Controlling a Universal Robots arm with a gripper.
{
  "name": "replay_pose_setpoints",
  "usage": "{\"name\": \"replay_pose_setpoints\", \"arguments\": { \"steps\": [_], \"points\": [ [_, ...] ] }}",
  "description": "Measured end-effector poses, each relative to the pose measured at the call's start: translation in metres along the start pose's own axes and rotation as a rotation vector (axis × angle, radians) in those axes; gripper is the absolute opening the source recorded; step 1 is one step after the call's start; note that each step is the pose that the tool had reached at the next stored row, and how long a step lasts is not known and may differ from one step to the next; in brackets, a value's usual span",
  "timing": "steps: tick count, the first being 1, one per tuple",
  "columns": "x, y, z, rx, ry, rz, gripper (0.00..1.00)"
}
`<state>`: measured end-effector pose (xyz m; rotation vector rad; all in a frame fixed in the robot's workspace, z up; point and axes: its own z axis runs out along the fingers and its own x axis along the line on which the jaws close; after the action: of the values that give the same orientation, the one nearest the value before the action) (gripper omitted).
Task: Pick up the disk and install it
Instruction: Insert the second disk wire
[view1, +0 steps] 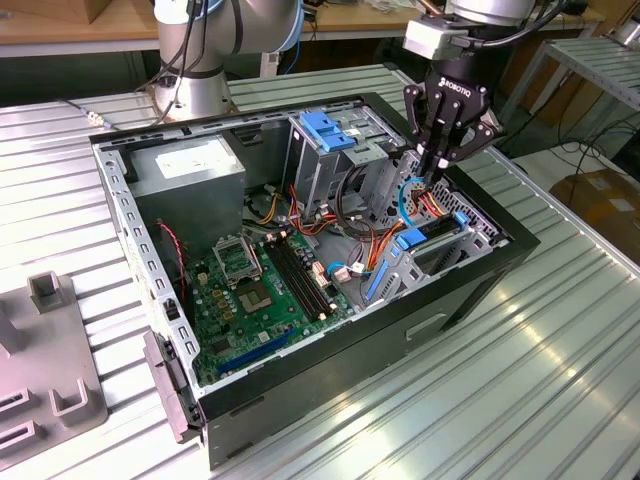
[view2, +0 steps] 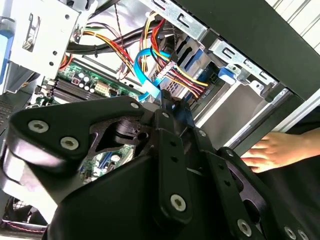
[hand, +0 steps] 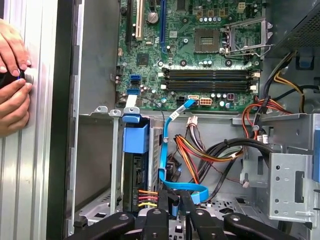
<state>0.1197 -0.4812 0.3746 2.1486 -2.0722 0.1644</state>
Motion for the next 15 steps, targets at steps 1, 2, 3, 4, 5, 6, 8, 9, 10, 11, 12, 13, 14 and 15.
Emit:
{"name": "replay_pose_setpoints", "arguments": {
  "steps": [1, 2, 3, 4, 5, 6, 8, 9, 10, 11, 12, 13, 14, 15],
  "points": [
    [-0.0001, 0.0, 0.0002, -0.0001, 0.0017, 0.0, 0.24],
    [-0.0003, 0.0, 0.0006, -0.0002, 0.004, 0.0, 0.24],
    [-0.0004, 0.0, 0.0009, -0.0002, 0.0063, 0.0, 0.24],
    [-0.0005, -0.0001, 0.0012, -0.0003, 0.0089, 0.0, 0.24],
    [-0.0006, -0.0001, 0.0015, -0.0004, 0.0118, 0.0, 0.22],
    [-0.0007, -0.0001, 0.0018, -0.0006, 0.0152, 0.0, 0.16],
    [-0.001, -0.0001, 0.0029, -0.0009, 0.0243, 0.001, 0.16],
    [-0.0011, -0.0001, 0.0031, -0.0009, 0.0248, 0.001, 0.16],
    [-0.0011, -0.0001, 0.0036, -0.0009, 0.0248, 0.001, 0.16],
    [-0.0011, -0.0001, 0.0041, -0.0009, 0.0246, 0.001, 0.16],
    [-0.0011, -0.0002, 0.0043, -0.0008, 0.0246, 0.0, 0.16],
    [-0.001, -0.0002, 0.0049, -0.0007, 0.0243, 0.0, 0.16],
    [-0.0005, -0.0001, 0.0055, -0.0007, 0.0239, 0.0, 0.16],
    [0.0003, -0.0001, 0.0059, -0.0006, 0.0229, -0.001, 0.16]
  ]
}}
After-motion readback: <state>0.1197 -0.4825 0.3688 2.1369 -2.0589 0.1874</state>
